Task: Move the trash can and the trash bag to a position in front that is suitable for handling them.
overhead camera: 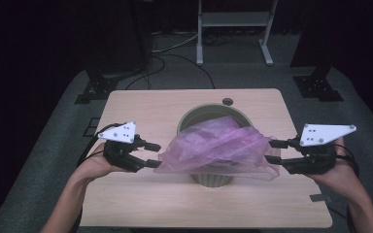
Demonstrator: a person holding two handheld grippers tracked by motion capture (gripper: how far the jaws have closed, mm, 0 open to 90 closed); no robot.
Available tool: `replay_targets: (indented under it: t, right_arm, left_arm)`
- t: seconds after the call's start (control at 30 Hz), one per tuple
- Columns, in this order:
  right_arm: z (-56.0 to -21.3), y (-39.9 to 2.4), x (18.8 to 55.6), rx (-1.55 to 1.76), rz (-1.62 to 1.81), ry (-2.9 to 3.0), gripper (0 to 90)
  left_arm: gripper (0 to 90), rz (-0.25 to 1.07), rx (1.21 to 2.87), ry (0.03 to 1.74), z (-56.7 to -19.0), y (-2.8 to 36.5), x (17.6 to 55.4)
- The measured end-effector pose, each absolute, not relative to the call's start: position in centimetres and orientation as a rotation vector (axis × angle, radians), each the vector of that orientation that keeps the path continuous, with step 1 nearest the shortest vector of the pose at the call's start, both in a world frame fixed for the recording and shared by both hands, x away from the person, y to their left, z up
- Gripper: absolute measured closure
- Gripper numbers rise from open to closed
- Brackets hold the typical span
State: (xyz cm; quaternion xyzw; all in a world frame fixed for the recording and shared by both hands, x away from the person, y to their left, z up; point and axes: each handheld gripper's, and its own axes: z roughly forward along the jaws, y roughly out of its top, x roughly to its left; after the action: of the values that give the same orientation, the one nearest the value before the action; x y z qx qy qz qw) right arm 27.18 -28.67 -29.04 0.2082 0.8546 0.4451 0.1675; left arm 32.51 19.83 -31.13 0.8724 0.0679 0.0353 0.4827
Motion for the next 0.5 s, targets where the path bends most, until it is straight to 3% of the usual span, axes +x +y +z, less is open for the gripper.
replay_targets:
  t: [0.5]
  right_arm:
    - [-27.8, -28.2, 28.4, 0.564, 1.206, 2.400, 45.3]
  left_arm:
    - [37.4, 0.083, 2.164, 0.130, -31.6, 18.7, 32.3]
